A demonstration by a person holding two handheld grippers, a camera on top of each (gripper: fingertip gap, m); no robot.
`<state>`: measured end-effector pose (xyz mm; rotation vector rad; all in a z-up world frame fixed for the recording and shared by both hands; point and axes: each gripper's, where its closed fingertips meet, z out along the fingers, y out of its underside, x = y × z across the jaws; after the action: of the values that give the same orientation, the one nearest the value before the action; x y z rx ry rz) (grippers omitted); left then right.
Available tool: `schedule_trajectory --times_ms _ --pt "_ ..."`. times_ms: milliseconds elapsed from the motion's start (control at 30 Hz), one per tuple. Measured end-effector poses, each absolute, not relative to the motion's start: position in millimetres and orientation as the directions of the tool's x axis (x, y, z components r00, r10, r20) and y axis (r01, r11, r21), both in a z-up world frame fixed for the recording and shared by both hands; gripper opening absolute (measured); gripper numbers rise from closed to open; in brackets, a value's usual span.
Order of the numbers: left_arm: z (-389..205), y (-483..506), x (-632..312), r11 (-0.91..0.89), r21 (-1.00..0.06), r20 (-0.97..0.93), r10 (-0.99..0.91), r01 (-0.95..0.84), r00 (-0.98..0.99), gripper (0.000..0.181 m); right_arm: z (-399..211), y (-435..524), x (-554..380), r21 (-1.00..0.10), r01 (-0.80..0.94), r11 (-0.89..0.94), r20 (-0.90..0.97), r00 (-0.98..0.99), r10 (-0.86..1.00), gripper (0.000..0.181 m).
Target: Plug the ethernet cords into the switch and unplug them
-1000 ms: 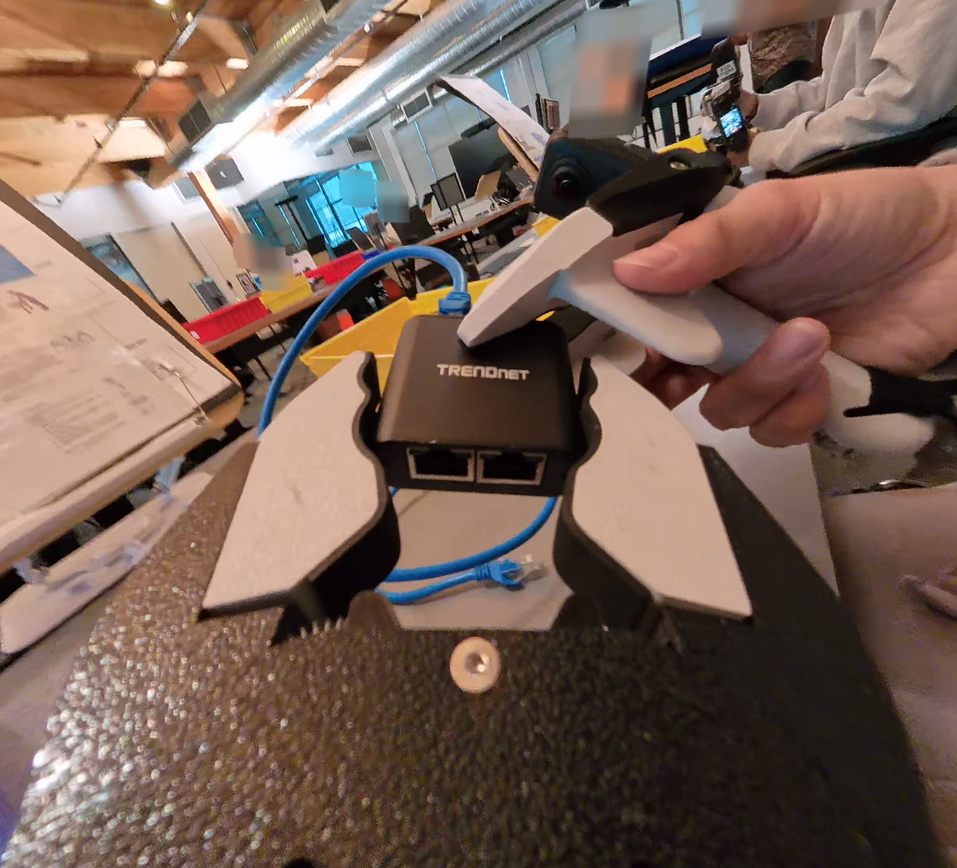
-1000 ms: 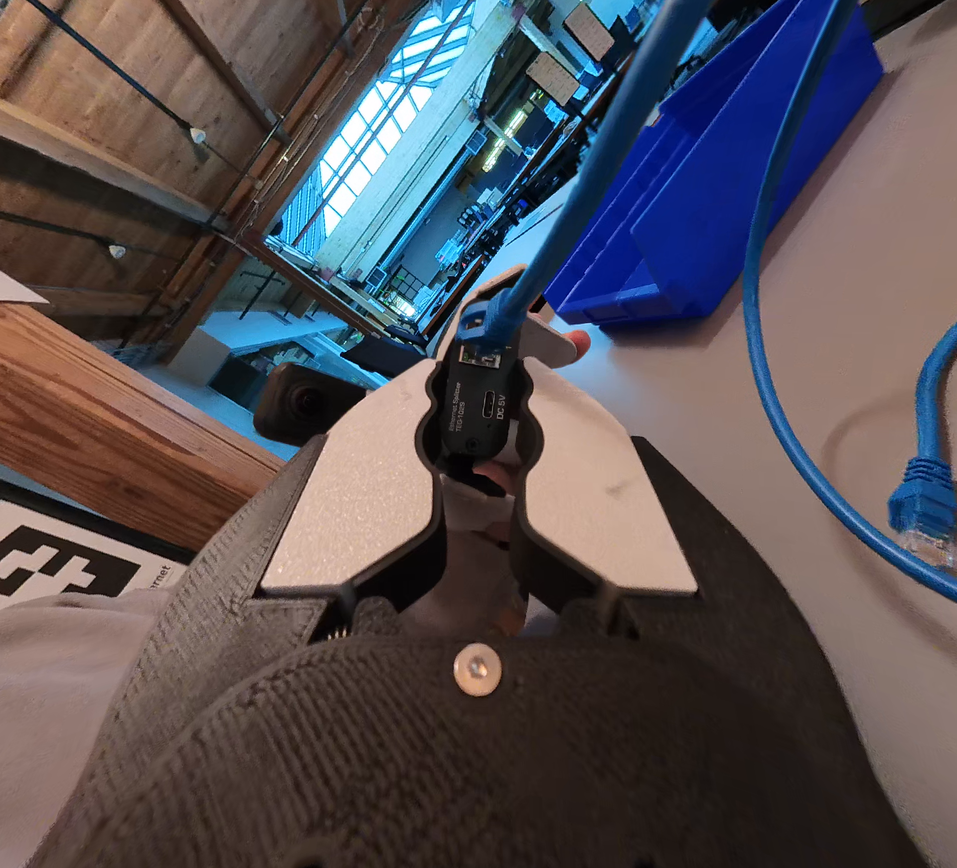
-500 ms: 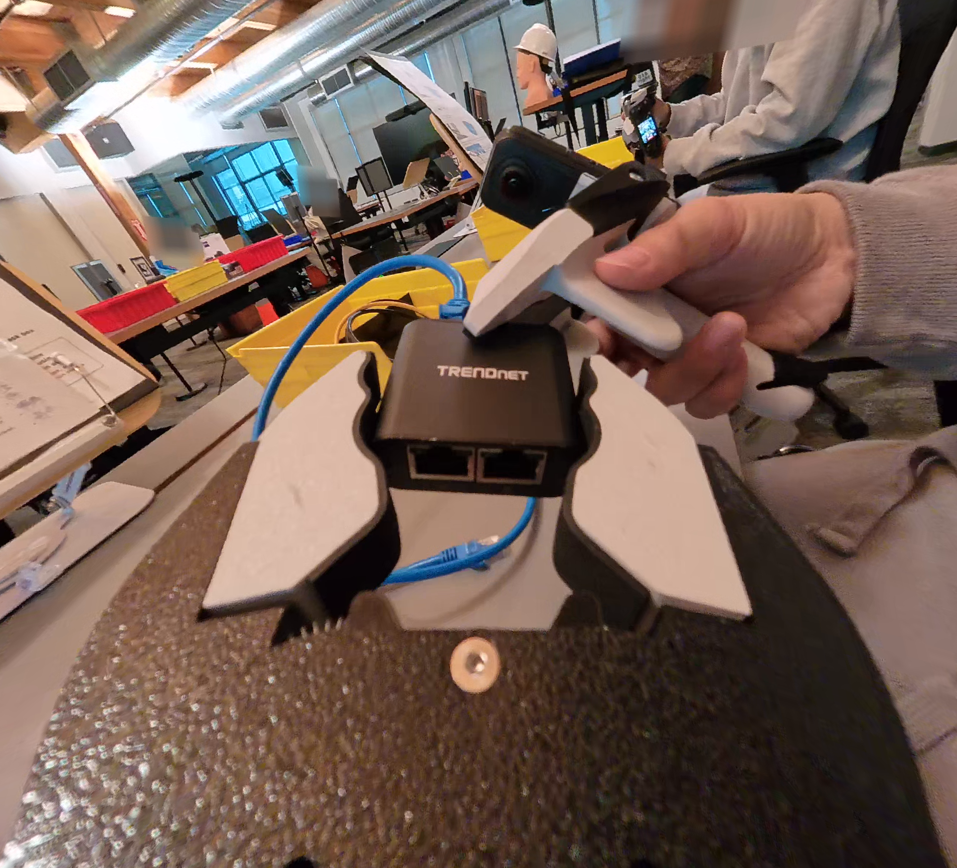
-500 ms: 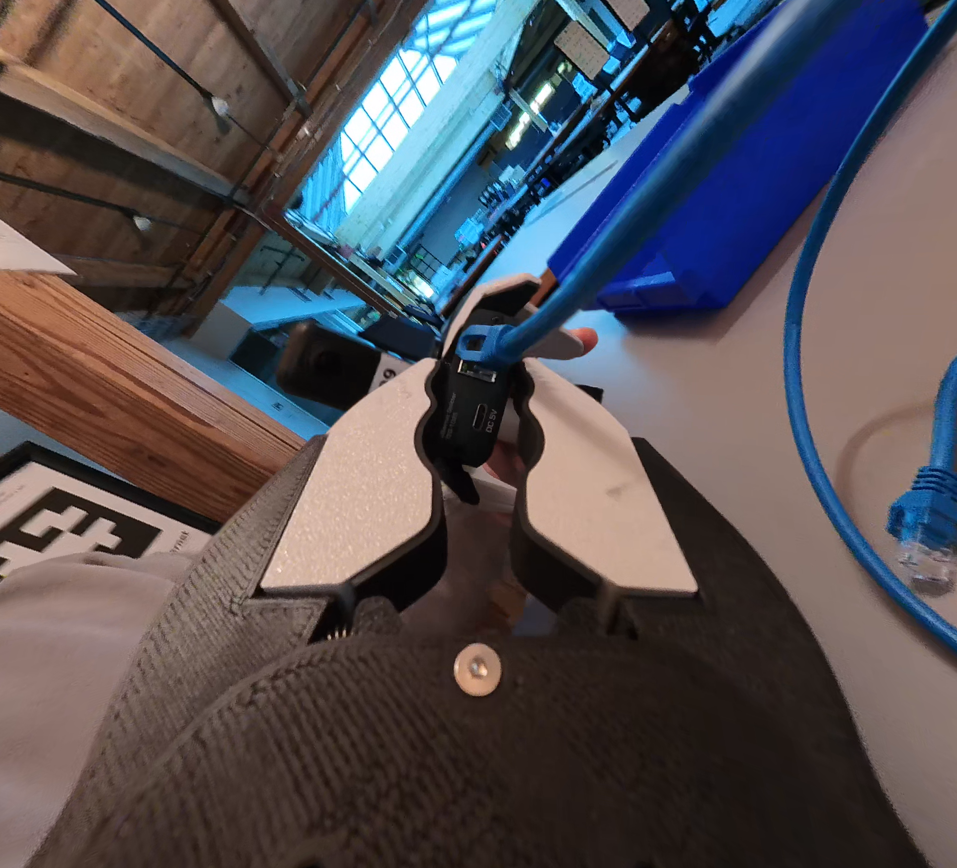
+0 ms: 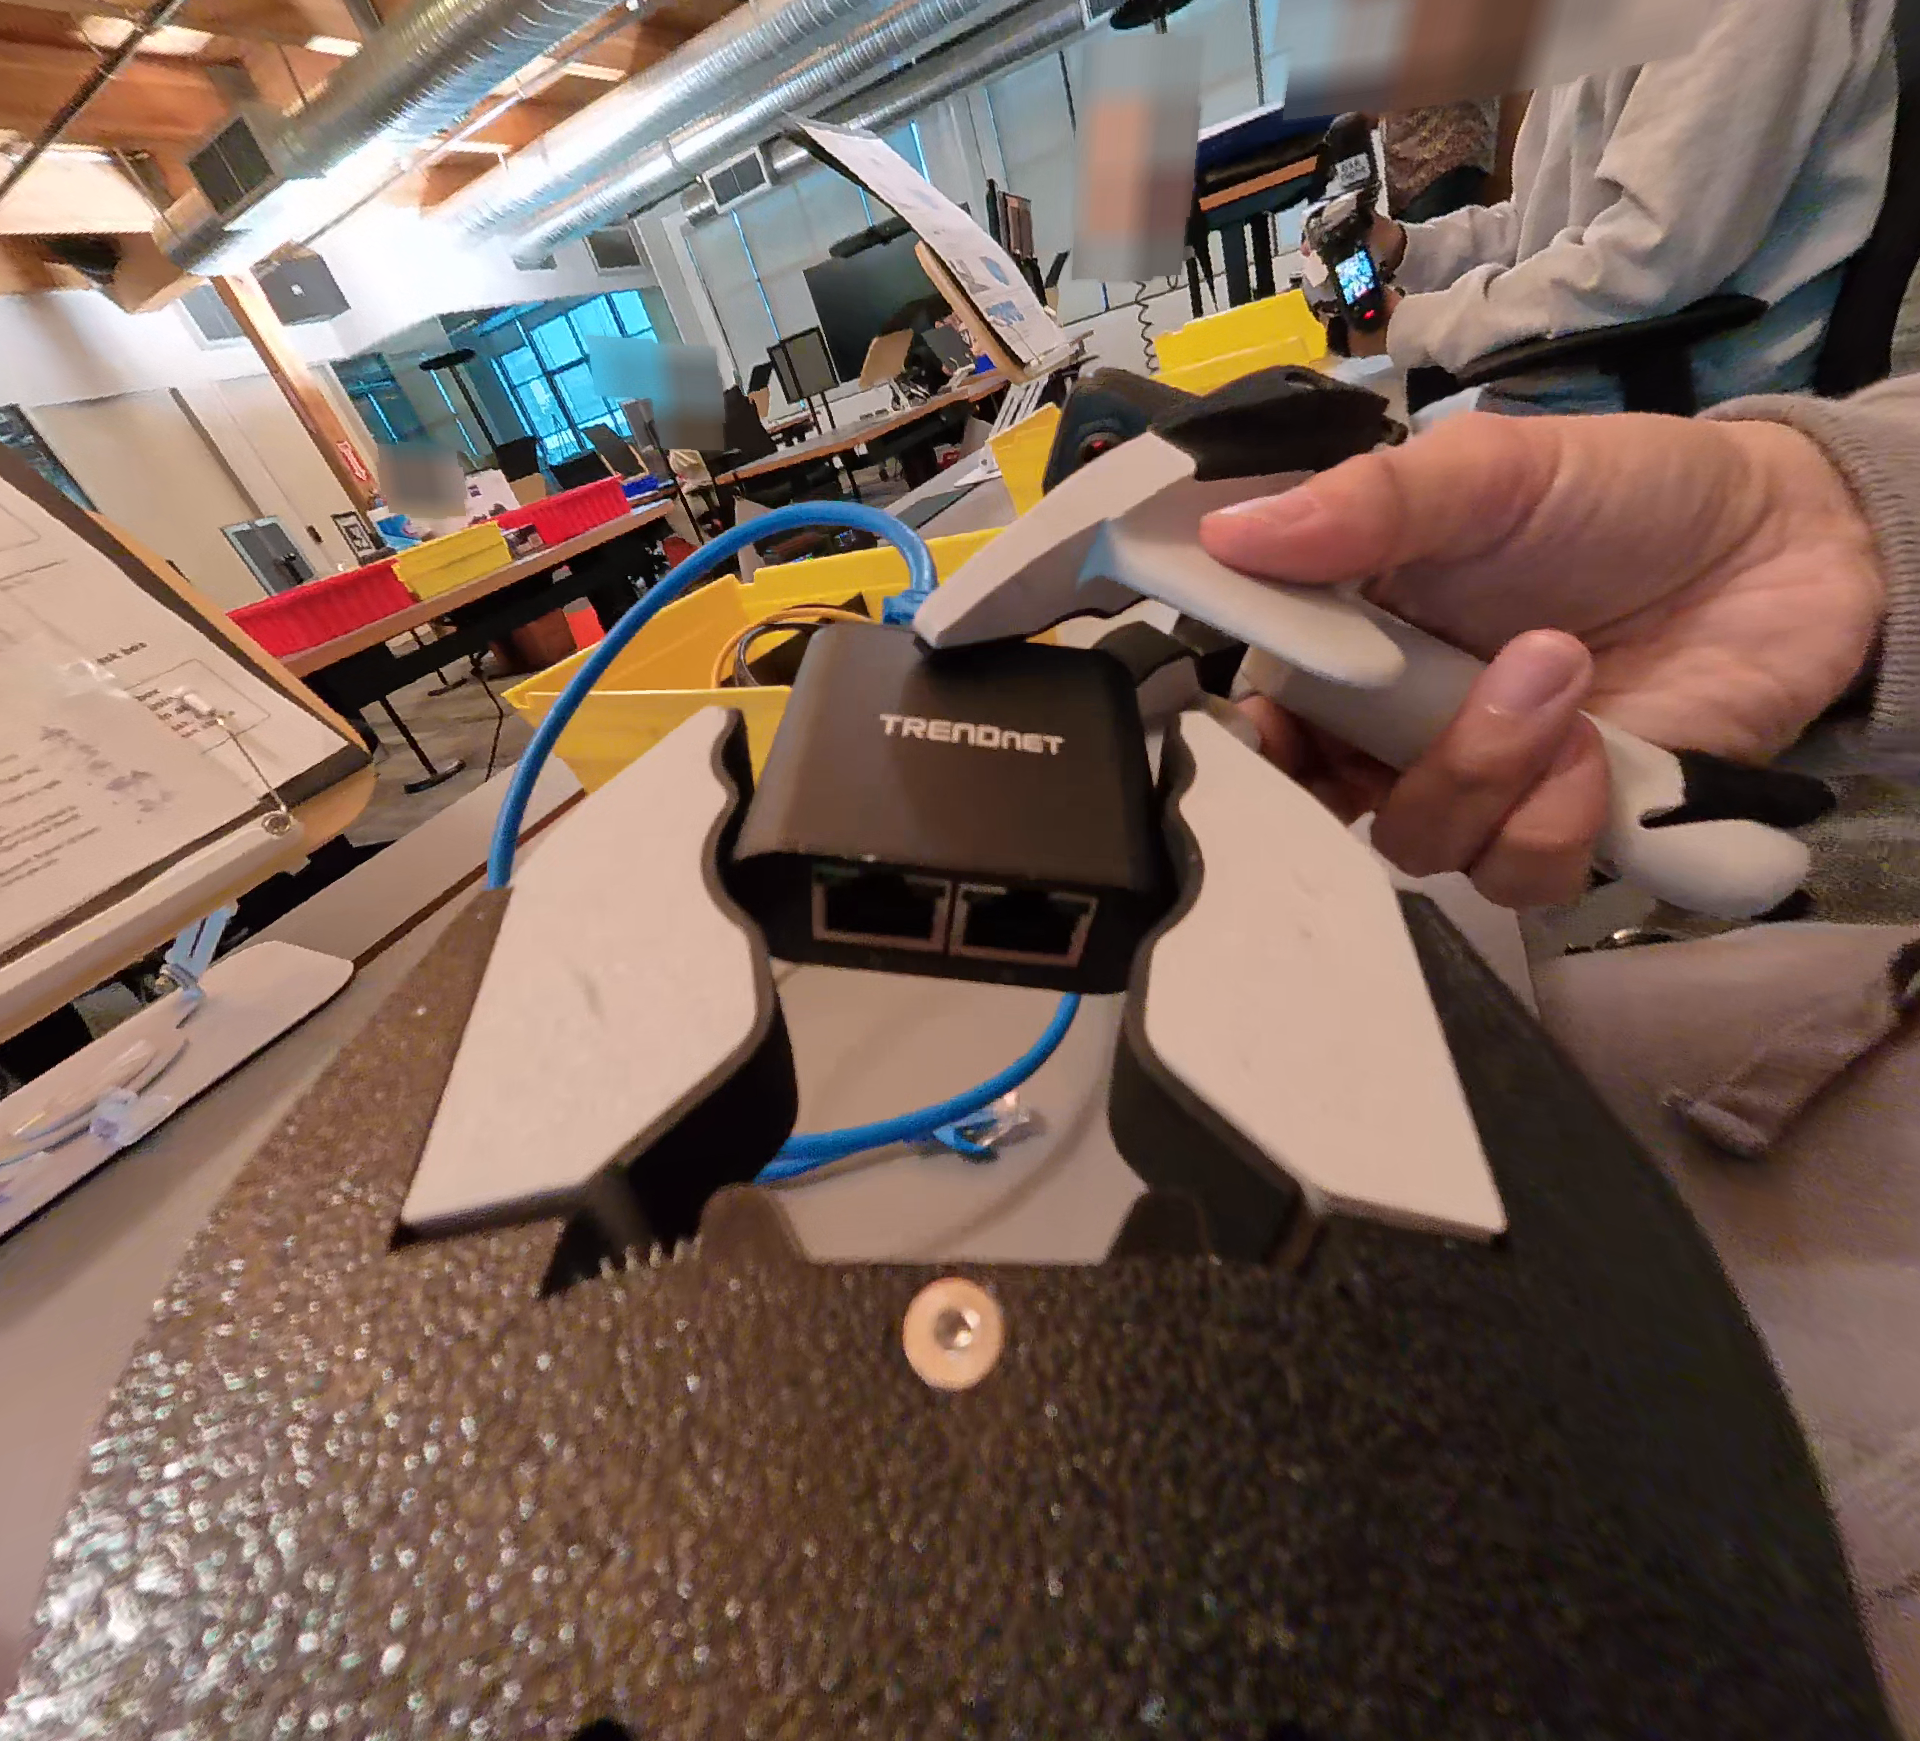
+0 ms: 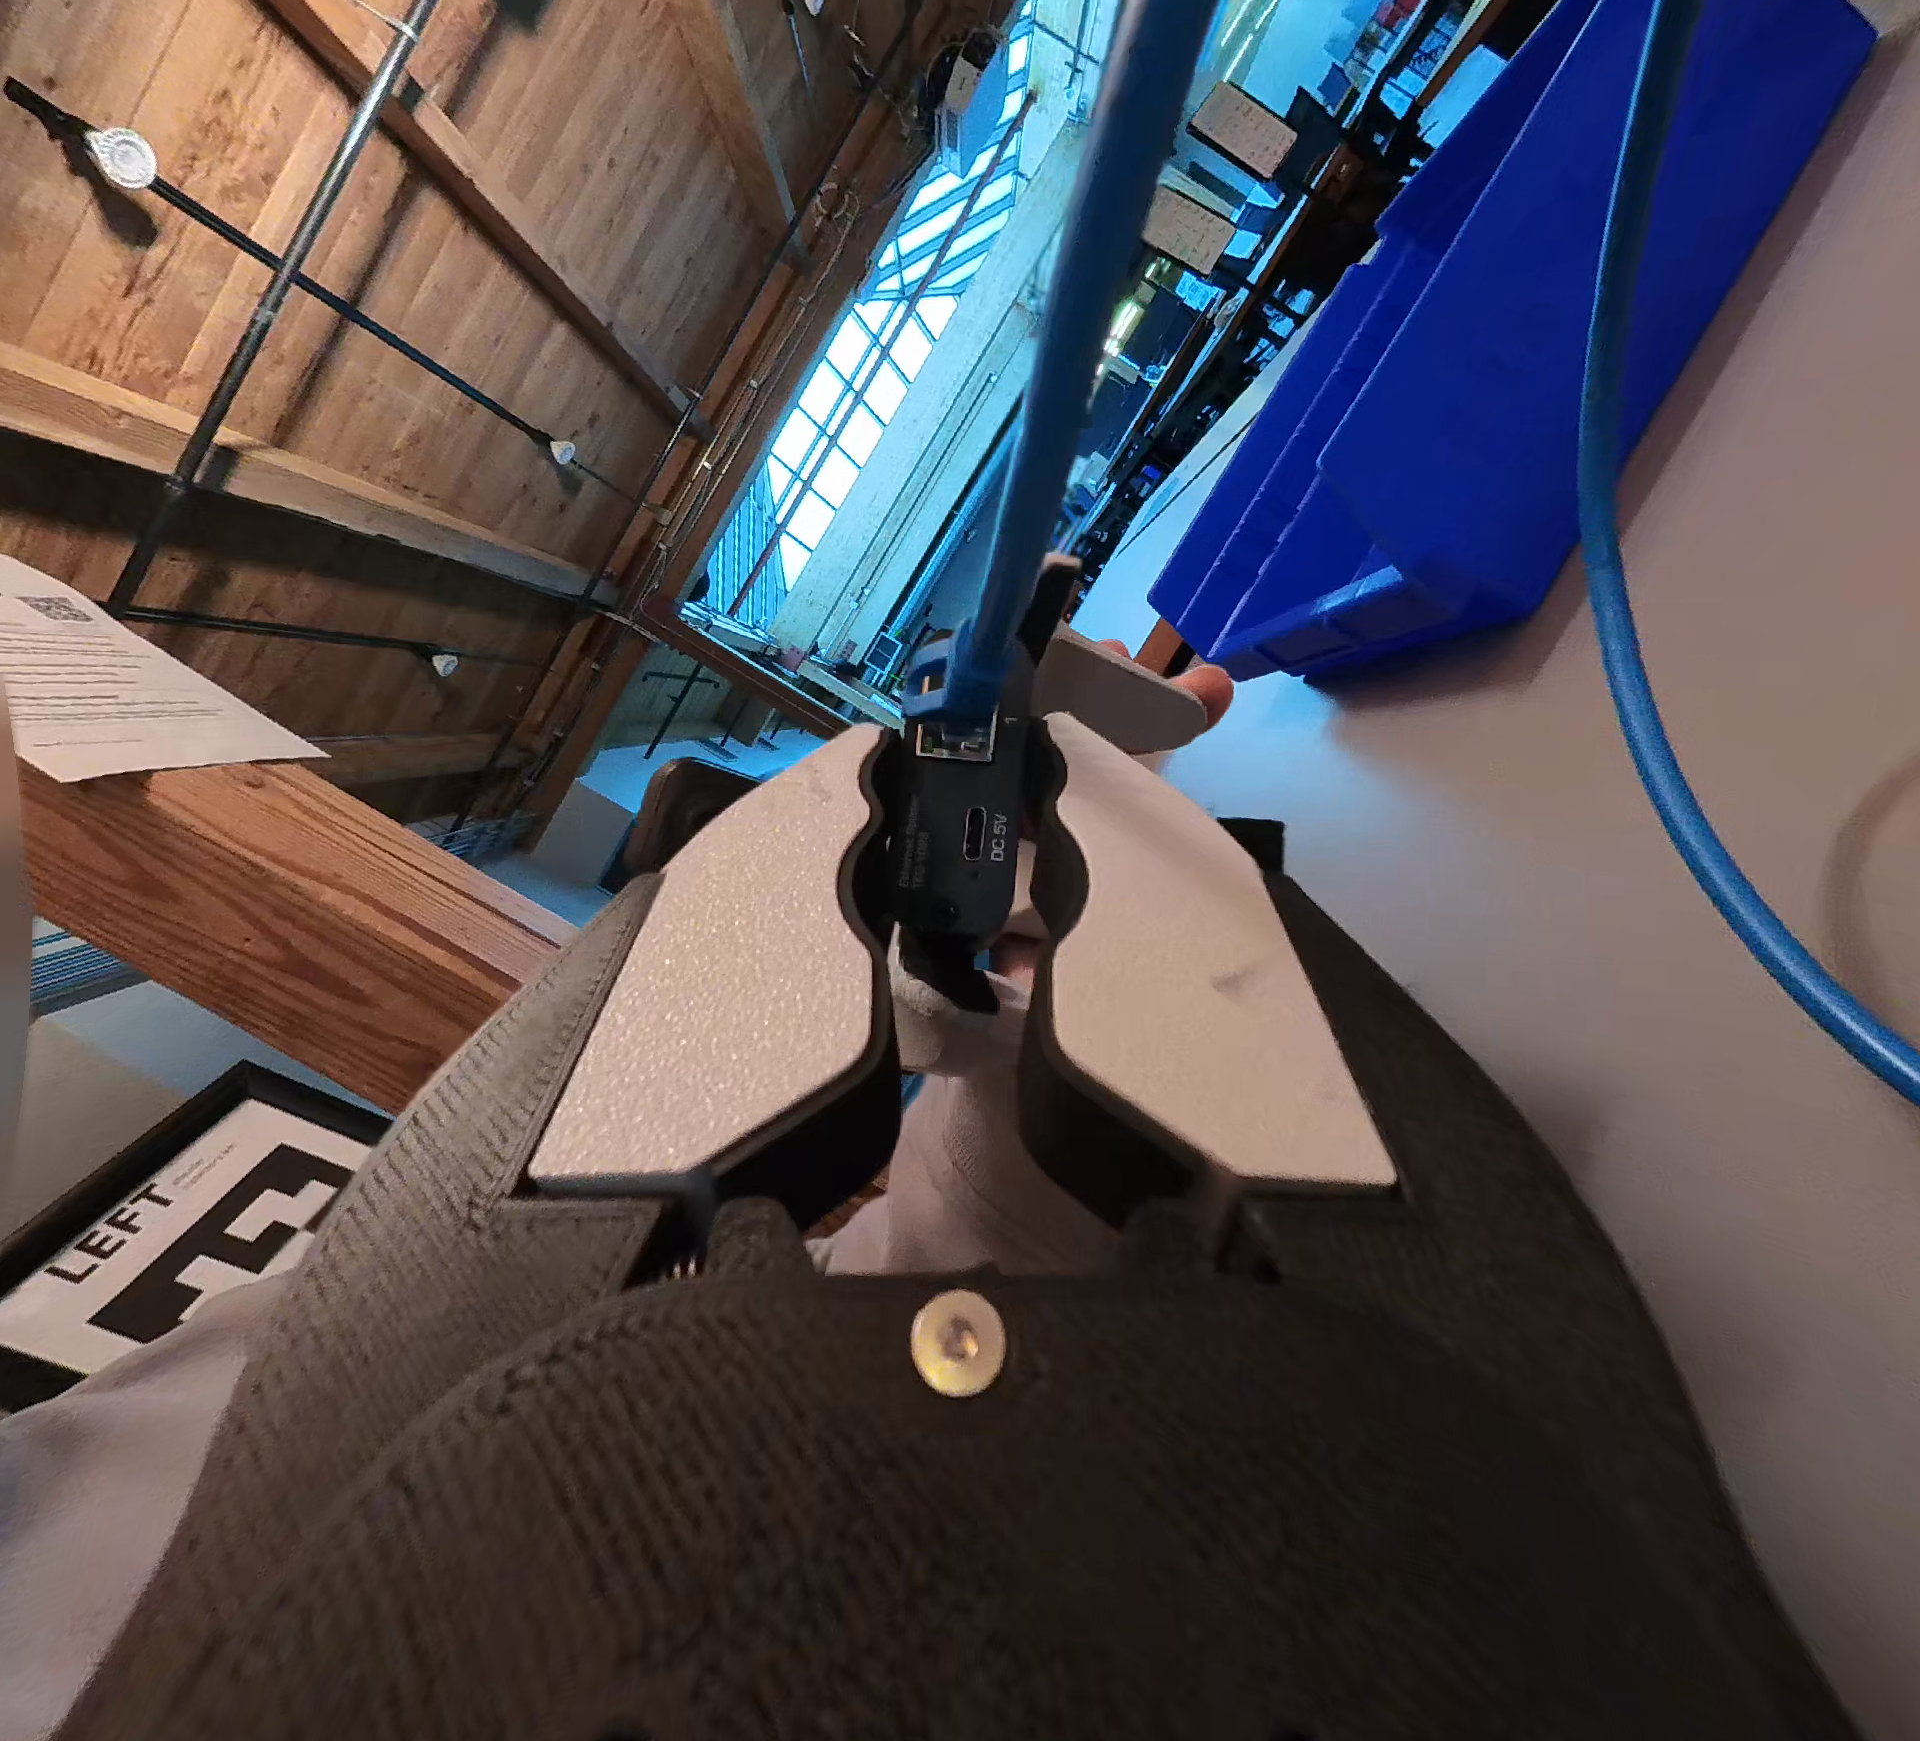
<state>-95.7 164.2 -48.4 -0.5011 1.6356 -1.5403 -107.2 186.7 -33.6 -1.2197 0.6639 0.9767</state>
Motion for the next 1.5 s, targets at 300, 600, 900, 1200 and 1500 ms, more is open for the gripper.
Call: schedule_trajectory --times_ms 300,600,900,1200,1500 --pt "-55 161 -90 0.102 -0.981 -0.182 -0.757 0.162 -0.627 0.074 -39 184 -102 -0.553 -0.833 0.034 -0.817 0.550 0.173 0.026" --pt "-58 177 -83 0.166 -0.977 -0.214 -0.802 0.137 -0.557 0.074 -40 180 -86 -0.459 -0.880 0.125 -0.860 0.475 0.185 0.035" --pt "-69 166 -76 0.289 -0.950 -0.307 -0.804 0.117 -0.510 0.074 -48 179 -76 -0.330 -0.921 0.206 -0.908 0.369 0.199 0.017" --pt "-73 165 -72 0.296 -0.951 -0.299 -0.815 0.088 -0.497 0.074 -52 179 -72 -0.286 -0.934 0.217 -0.919 0.331 0.214 0.016" --pt "-72 166 -71 0.297 -0.949 -0.311 -0.821 0.107 -0.479 0.074 -50 180 -73 -0.344 -0.912 0.224 -0.898 0.389 0.204 0.015"
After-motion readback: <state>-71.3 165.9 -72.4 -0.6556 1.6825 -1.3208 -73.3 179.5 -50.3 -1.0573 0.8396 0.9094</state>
